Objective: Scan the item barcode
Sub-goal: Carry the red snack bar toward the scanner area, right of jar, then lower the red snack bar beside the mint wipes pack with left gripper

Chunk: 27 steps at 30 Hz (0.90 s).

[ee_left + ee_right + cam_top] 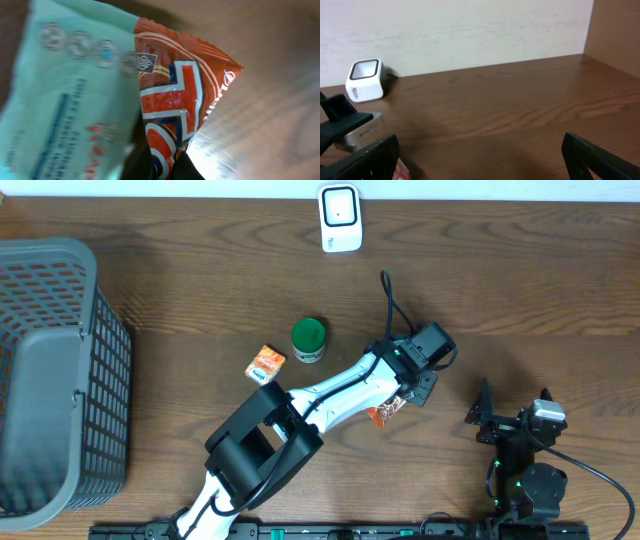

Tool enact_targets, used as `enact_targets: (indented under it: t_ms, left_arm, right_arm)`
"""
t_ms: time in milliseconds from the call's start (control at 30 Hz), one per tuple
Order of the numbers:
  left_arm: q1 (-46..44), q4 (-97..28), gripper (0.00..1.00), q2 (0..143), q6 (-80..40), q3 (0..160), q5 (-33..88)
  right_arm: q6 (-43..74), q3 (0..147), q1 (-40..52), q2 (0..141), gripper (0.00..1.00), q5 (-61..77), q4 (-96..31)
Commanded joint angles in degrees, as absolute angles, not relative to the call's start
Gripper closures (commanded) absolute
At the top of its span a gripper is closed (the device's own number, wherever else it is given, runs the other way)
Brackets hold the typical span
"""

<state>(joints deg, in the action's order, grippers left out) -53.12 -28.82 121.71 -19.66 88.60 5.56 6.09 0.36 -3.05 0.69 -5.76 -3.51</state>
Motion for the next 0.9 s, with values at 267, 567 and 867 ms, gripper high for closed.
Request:
enact_targets:
  t_ms: [267, 567, 867]
  left_arm:
    - [-45.7, -29.9, 0.92, 121.2, -35.6, 89.1, -3.2]
    - [-44.6, -30.5, 0.92, 121.1, -34.7, 89.1, -1.0]
    - [-46.4, -29.8, 0.05, 121.0, -28.0, 89.3, -0.3]
  right_arm:
    - [6.8, 0.3, -3.4, 0.4, 0.01, -5.7, -3.7]
    - [6.8, 0.3, -3.4, 0.4, 0.01, -5.7, -3.7]
    - [6.8, 0.3, -3.4, 0.4, 0.01, -5.7, -3.7]
